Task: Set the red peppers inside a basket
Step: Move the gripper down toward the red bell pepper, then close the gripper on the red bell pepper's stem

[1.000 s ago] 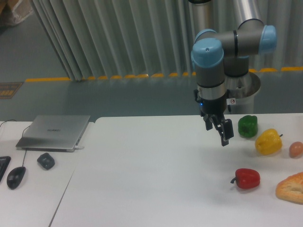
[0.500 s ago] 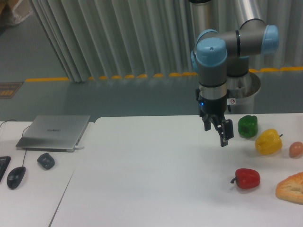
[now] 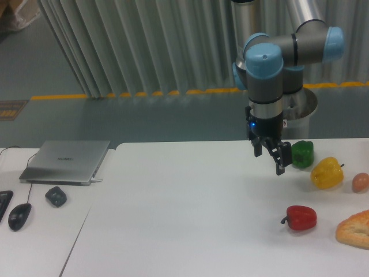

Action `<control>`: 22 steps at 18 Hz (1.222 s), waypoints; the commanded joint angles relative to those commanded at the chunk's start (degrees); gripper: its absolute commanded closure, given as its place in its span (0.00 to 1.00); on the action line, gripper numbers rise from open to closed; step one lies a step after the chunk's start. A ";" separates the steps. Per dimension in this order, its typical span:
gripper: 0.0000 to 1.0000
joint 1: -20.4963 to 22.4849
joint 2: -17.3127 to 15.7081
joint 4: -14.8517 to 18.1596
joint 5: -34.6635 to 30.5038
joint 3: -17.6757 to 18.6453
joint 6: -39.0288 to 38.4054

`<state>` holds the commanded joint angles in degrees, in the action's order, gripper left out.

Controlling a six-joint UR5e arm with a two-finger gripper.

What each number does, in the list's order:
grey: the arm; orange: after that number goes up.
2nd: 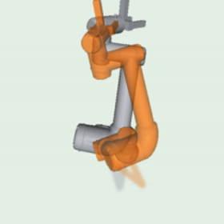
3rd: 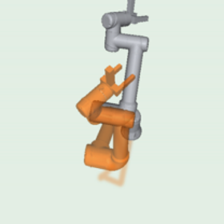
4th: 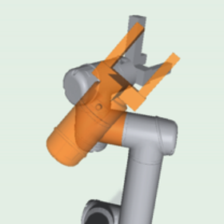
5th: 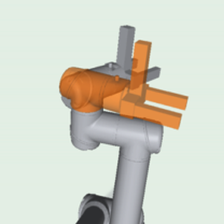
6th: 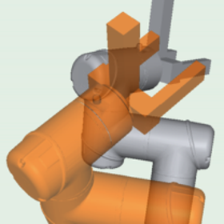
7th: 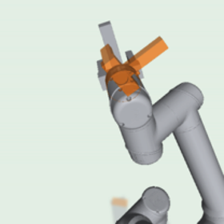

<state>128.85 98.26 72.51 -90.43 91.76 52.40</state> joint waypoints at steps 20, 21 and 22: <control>0.00 -0.35 14.85 -3.43 -11.52 -3.51 32.33; 0.00 0.17 15.03 -3.86 -11.52 -3.69 32.33; 0.00 0.70 15.38 -5.44 -11.35 -3.69 32.41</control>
<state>129.55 113.64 67.08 -101.78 88.07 84.81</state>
